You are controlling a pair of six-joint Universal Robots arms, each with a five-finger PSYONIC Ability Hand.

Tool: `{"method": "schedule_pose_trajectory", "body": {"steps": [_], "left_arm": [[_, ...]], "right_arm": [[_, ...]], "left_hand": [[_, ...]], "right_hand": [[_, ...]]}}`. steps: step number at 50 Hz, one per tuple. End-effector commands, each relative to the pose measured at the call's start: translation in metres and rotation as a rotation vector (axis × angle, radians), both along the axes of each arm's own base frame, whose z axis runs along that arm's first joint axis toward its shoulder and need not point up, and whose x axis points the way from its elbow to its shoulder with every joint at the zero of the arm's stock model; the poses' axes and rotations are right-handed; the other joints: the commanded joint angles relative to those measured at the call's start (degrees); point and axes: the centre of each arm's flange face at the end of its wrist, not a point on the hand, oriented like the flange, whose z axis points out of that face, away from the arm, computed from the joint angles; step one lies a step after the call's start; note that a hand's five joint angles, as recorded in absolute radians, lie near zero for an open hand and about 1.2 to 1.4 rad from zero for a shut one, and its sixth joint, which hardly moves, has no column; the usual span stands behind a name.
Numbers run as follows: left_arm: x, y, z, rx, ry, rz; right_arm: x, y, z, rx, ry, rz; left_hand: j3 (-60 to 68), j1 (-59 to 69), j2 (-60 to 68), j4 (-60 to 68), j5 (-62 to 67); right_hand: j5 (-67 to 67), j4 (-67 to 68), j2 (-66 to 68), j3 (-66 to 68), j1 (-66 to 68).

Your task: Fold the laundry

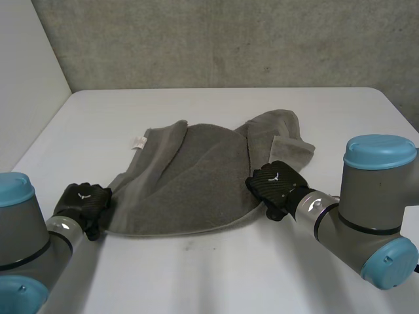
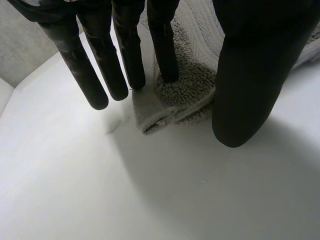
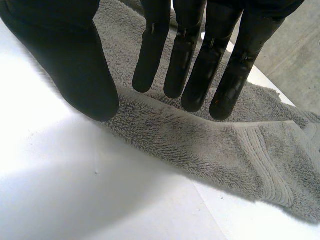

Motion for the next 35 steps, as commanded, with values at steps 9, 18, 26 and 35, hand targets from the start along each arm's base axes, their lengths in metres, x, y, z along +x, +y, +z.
{"method": "schedule_pose_trajectory", "body": {"steps": [9, 18, 26, 35], "left_arm": [[-0.003, -0.013, -0.001, -0.024, 0.006, -0.001], [-0.019, -0.005, 0.039, -0.156, 0.048, -0.049], [-0.032, 0.014, 0.093, -0.311, 0.107, -0.103], [-0.038, 0.035, 0.165, -0.451, 0.222, -0.135]], "right_arm": [[0.0, -0.001, -0.001, 0.0, 0.002, -0.002], [0.001, -0.007, 0.005, -0.022, -0.016, -0.015], [-0.021, -0.045, 0.028, -0.029, -0.098, -0.179], [-0.054, -0.075, 0.055, 0.053, -0.212, -0.275]], "left_hand": [[44.8, 44.5, 44.8, 44.7, 44.8], [45.9, 45.7, 45.9, 45.9, 45.9], [45.9, 45.7, 45.9, 45.9, 45.9], [45.9, 45.7, 45.9, 45.9, 45.9]], "right_hand": [[4.9, 5.4, 4.9, 5.7, 11.3], [3.9, 4.4, 3.9, 4.7, 10.3], [-23.5, -23.0, -23.5, -22.7, -17.1], [-32.9, -32.5, -32.9, -32.2, -26.6]]}}
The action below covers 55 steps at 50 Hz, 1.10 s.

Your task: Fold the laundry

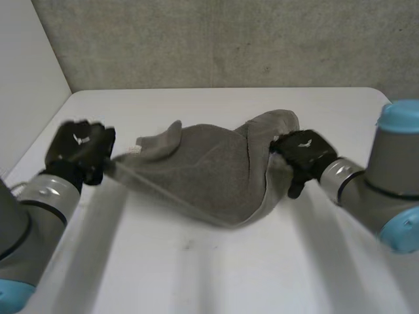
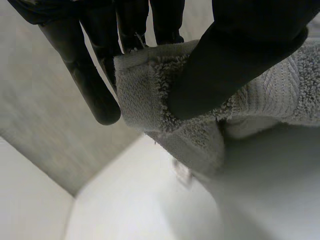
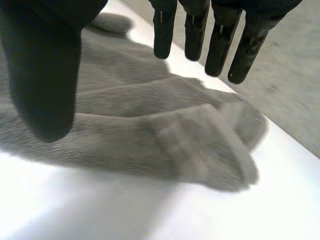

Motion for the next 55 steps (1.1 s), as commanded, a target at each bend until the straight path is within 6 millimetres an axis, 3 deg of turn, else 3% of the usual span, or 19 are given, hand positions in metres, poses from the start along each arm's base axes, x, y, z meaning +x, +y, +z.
{"method": "schedule_pose_trajectory", "body": {"steps": [1, 6, 14, 30, 41, 50, 51, 52, 55], "left_arm": [[-0.002, 0.019, 0.055, -0.094, 0.098, -0.031], [0.001, 0.027, 0.062, -0.097, 0.106, -0.032], [0.005, 0.037, 0.051, -0.051, 0.095, -0.031], [0.01, 0.05, 0.046, -0.037, 0.092, -0.03], [0.011, 0.053, 0.037, -0.013, 0.083, -0.029], [0.012, 0.05, 0.036, -0.007, 0.081, -0.024], [0.012, 0.05, 0.036, -0.009, 0.081, -0.023], [0.012, 0.05, 0.036, -0.009, 0.081, -0.023], [0.012, 0.048, 0.035, -0.008, 0.079, -0.018]], "right_arm": [[-0.023, -0.02, 0.019, 0.039, -0.072, -0.045], [-0.028, -0.037, 0.027, -0.026, -0.062, 0.008], [-0.017, -0.057, 0.016, -0.173, 0.092, 0.158], [0.019, -0.109, -0.046, -0.331, 0.153, 0.248], [0.029, -0.125, -0.077, -0.344, 0.171, 0.267], [0.031, -0.129, -0.085, -0.345, 0.17, 0.268], [0.031, -0.129, -0.085, -0.346, 0.17, 0.27], [0.032, -0.129, -0.082, -0.352, 0.166, 0.277], [0.032, -0.128, -0.074, -0.365, 0.16, 0.283]], "left_hand": [[10.4, 13.6, 10.3, 10.3, 11.2], [10.4, 13.6, 10.3, 10.3, 11.2], [10.4, 13.6, 10.3, 10.3, 11.2], [10.4, 13.6, 10.3, 10.3, 11.2], [10.4, 13.6, 10.3, 10.3, 11.2], [10.4, 13.6, 10.3, 10.3, 11.2], [10.4, 13.6, 10.3, 10.3, 11.2], [10.4, 13.6, 10.3, 10.3, 11.2], [10.4, 13.6, 10.3, 10.3, 11.2]], "right_hand": [[-1.2, -1.2, -2.4, -1.6, 0.2], [1.4, 1.3, 0.1, 0.9, 2.7], [6.4, 6.4, 5.1, 6.0, 7.7], [16.0, 16.0, 14.7, 15.6, 17.3], [21.4, 21.4, 20.1, 21.0, 22.7], [40.9, 40.9, 39.6, 40.5, 42.2], [48.7, 48.7, 47.5, 48.3, 50.0], [59.4, 59.4, 58.2, 59.0, 60.8], [62.7, 62.7, 61.4, 62.3, 64.0]]}}
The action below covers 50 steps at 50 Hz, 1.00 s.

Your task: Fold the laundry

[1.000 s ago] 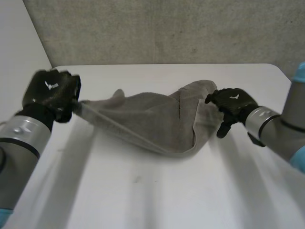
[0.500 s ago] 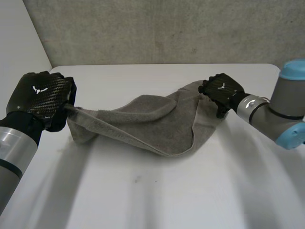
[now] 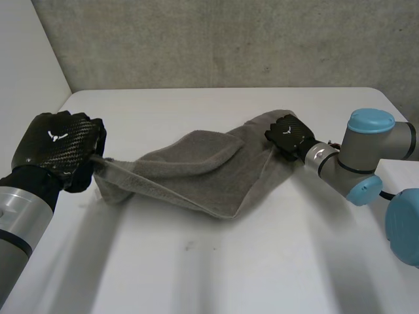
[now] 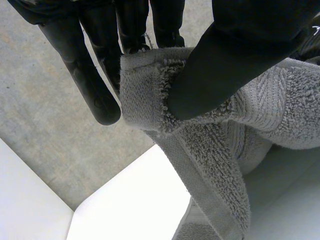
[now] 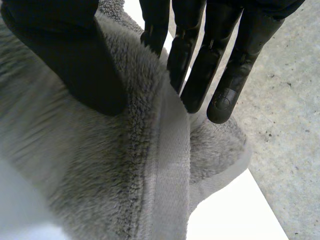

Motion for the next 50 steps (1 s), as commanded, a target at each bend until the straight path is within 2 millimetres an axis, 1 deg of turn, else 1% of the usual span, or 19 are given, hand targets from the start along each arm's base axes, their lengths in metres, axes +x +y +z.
{"method": "schedule_pose_trajectory", "body": {"steps": [1, 4, 6, 9, 11, 12, 17, 20, 22, 23, 25, 26, 28, 34, 36, 38, 42, 44, 50], "left_arm": [[0.001, -0.003, 0.0, 0.0, -0.002, 0.007], [0.001, -0.003, 0.0, -0.002, -0.003, 0.008], [0.001, -0.004, 0.001, -0.008, 0.0, 0.007], [0.001, -0.004, 0.002, -0.011, 0.001, 0.008], [0.001, -0.005, 0.004, -0.016, 0.004, 0.012], [0.001, -0.005, 0.004, -0.016, 0.004, 0.012], [0.006, -0.012, 0.008, -0.029, 0.009, 0.042], [0.014, -0.02, 0.008, -0.026, 0.009, 0.079], [0.021, -0.026, 0.008, -0.025, 0.005, 0.111], [0.021, -0.026, 0.008, -0.025, 0.005, 0.111], [0.023, -0.029, 0.009, -0.027, 0.004, 0.12], [0.023, -0.029, 0.009, -0.027, 0.004, 0.12], [0.023, -0.029, 0.01, -0.026, 0.003, 0.12], [0.024, -0.027, 0.005, 0.034, -0.015, 0.122], [0.021, -0.03, -0.011, 0.106, -0.036, 0.114], [0.018, -0.031, -0.022, 0.148, -0.048, 0.103], [0.013, -0.033, -0.042, 0.225, -0.059, 0.088], [0.005, -0.032, -0.061, 0.297, -0.064, 0.064], [0.003, -0.035, -0.078, 0.362, -0.069, 0.065]], "right_arm": [[0.001, 0.002, 0.011, -0.014, -0.009, 0.016], [0.001, 0.005, 0.024, -0.032, -0.011, 0.011], [-0.003, 0.011, 0.049, -0.052, -0.025, -0.003], [-0.007, 0.015, 0.062, -0.059, -0.028, -0.016], [-0.017, 0.023, 0.088, -0.067, -0.047, -0.057], [-0.017, 0.023, 0.088, -0.067, -0.047, -0.057], [-0.056, 0.035, 0.134, -0.049, -0.106, -0.16], [-0.067, 0.039, 0.143, -0.036, -0.109, -0.19], [-0.092, 0.048, 0.159, 0.017, -0.093, -0.266], [-0.092, 0.048, 0.159, 0.017, -0.093, -0.266], [-0.112, 0.063, 0.173, 0.104, -0.075, -0.327], [-0.113, 0.063, 0.173, 0.105, -0.075, -0.327], [-0.127, 0.082, 0.181, 0.221, -0.048, -0.364], [-0.134, 0.11, 0.177, 0.393, 0.017, -0.363], [-0.135, 0.121, 0.161, 0.448, 0.089, -0.343], [-0.135, 0.124, 0.152, 0.458, 0.112, -0.332], [-0.134, 0.127, 0.136, 0.46, 0.117, -0.316], [-0.133, 0.127, 0.116, 0.456, 0.109, -0.311], [-0.134, 0.126, 0.091, 0.449, 0.103, -0.315]], "left_hand": [[10.4, 13.6, 10.3, 10.3, 11.2], [10.4, 13.6, 10.3, 10.3, 11.2], [10.4, 13.6, 10.3, 10.3, 11.2], [10.4, 13.6, 10.3, 10.3, 11.2], [10.4, 13.6, 10.3, 10.3, 11.2], [10.4, 13.6, 10.3, 10.3, 11.2], [10.4, 13.6, 10.3, 10.3, 11.2], [10.4, 13.6, 10.3, 10.3, 11.2], [10.4, 13.6, 10.3, 10.3, 11.2], [10.4, 13.6, 10.3, 10.3, 11.2], [10.4, 13.6, 10.3, 10.3, 11.2], [10.4, 13.6, 10.3, 10.3, 11.2], [10.4, 13.6, 10.3, 10.3, 11.2], [10.4, 13.6, 10.3, 10.3, 11.2], [10.4, 13.6, 10.3, 10.3, 11.2], [10.4, 13.6, 10.3, 10.3, 11.2], [10.4, 13.6, 10.3, 10.3, 11.2], [10.4, 13.6, 10.3, 10.3, 11.2], [10.4, 13.6, 10.3, 10.3, 11.2]], "right_hand": [[25.5, 23.0, 22.4, 23.0, 31.7], [25.5, 23.0, 22.4, 23.0, 31.7], [25.5, 23.0, 22.4, 23.0, 31.7], [25.5, 23.0, 22.4, 23.0, 31.7], [25.5, 23.0, 22.4, 23.0, 31.7], [25.5, 23.0, 22.4, 23.0, 31.7], [25.5, 23.0, 22.4, 23.0, 31.7], [25.5, 23.0, 22.4, 23.0, 31.7], [25.5, 23.0, 22.4, 23.0, 31.7], [25.5, 23.0, 22.4, 23.0, 31.7], [25.5, 23.0, 22.4, 23.0, 31.7], [25.5, 23.0, 22.4, 23.0, 31.7], [25.5, 23.0, 22.4, 23.0, 31.7], [25.5, 23.0, 22.4, 23.0, 31.7], [24.0, 21.5, 21.0, 21.6, 30.3], [18.0, 15.5, 15.0, 15.6, 24.3], [18.1, 15.6, 15.1, 15.7, 24.4], [15.3, 12.8, 12.2, 12.9, 21.5], [4.3, 1.8, 1.3, 1.9, 10.6]]}}
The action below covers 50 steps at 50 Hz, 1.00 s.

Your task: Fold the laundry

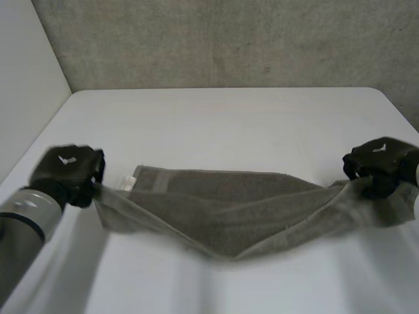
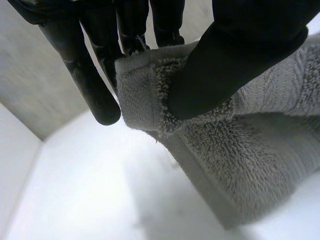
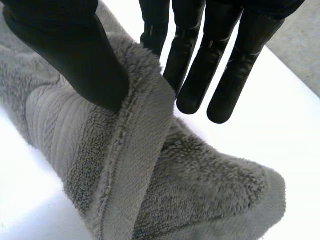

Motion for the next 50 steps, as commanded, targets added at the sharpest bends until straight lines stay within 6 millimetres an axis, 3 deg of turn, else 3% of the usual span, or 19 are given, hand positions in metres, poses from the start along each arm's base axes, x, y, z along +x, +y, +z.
{"method": "schedule_pose_trajectory", "body": {"steps": [1, 15, 30, 44, 50], "left_arm": [[-0.006, -0.003, -0.028, 0.101, -0.006, -0.009], [-0.007, 0.001, -0.03, 0.109, -0.008, -0.016], [-0.011, 0.005, -0.028, 0.105, -0.01, -0.034], [-0.011, 0.002, -0.025, 0.095, -0.006, -0.034], [-0.012, 0.003, -0.025, 0.095, -0.006, -0.035]], "right_arm": [[0.0, -0.001, -0.034, -0.02, -0.009, -0.003], [-0.005, 0.006, -0.039, 0.01, -0.009, -0.022], [-0.004, 0.006, -0.033, -0.013, -0.01, -0.02], [-0.003, 0.011, -0.009, -0.092, -0.006, -0.018], [-0.004, 0.015, -0.015, -0.067, -0.007, -0.019]], "left_hand": [[10.4, 13.6, 10.3, 10.3, 11.2], [10.4, 13.6, 10.3, 10.3, 11.2], [10.4, 13.6, 10.3, 10.3, 11.2], [10.4, 13.6, 10.3, 10.3, 11.2], [10.4, 13.6, 10.3, 10.3, 11.2]], "right_hand": [[-4.2, -3.8, -3.8, -3.8, 4.2], [-16.7, -16.3, -16.3, -16.3, -8.3], [-10.5, -10.1, -10.0, -10.0, -2.1], [-10.6, -10.3, -10.2, -10.2, -2.3], [-9.8, -9.4, -9.4, -9.4, -1.4]]}}
